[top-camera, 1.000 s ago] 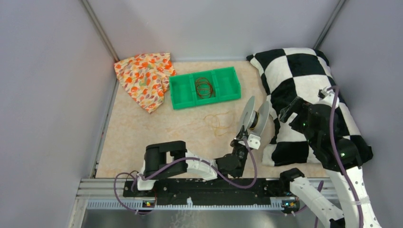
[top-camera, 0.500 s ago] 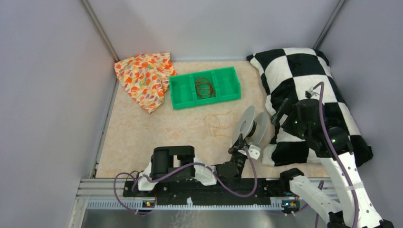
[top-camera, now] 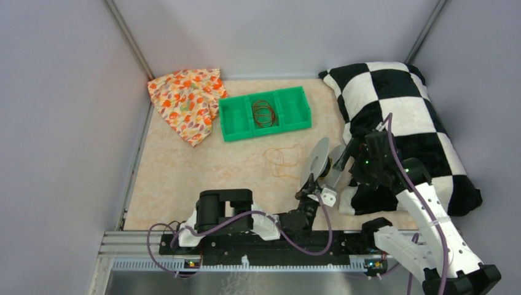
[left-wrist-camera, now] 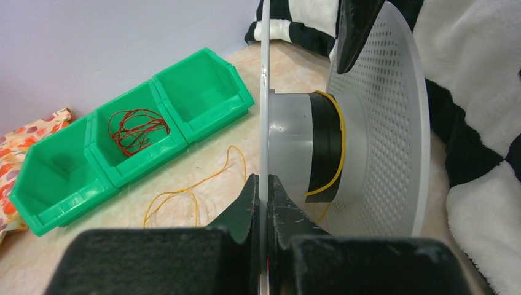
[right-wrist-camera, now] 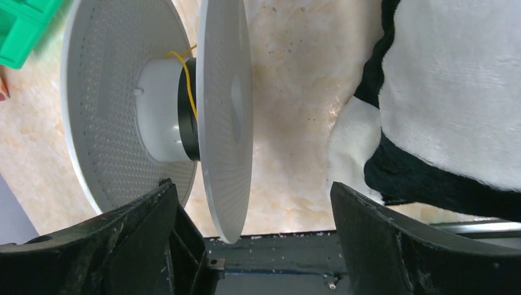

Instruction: Wrap the cables

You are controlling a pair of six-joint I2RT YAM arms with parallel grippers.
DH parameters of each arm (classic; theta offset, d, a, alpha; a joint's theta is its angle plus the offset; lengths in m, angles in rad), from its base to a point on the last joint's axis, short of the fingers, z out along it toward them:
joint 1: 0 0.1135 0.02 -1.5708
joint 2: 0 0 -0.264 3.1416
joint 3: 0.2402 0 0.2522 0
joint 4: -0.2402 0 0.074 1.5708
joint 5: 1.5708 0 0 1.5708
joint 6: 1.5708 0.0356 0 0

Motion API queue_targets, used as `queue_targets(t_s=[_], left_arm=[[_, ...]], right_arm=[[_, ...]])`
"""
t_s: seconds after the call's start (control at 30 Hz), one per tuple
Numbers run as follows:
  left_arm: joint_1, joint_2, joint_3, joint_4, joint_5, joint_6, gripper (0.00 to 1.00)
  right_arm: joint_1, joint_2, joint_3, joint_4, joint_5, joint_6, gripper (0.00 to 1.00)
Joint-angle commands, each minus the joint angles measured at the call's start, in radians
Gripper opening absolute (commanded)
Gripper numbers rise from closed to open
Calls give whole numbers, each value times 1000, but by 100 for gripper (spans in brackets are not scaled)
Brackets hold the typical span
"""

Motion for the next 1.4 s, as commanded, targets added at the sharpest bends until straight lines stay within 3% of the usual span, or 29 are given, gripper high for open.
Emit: queue_targets(t_s=[0.0, 0.13, 0.3, 0.47, 1.07, 1.37], left_arm=[[-9, -6, 3, 328, 11, -20, 0], [-9, 2, 16, 322, 10, -16, 0], [-9, 5, 37, 285, -2, -19, 0], [-9, 6, 43, 259, -2, -24, 0], [-10, 7, 56, 200, -16, -47, 0], [-10, 13, 65, 203, -16, -46, 0]], right_arm=[[8, -8, -39, 97, -45, 22, 93], [9, 0, -83, 146, -23, -3, 90], [17, 18, -128, 181, -8, -15, 78], [41, 15, -177, 209, -1, -16, 75], [114, -39, -154, 193, 60, 27, 71], [114, -74, -124, 199, 43, 36, 75]])
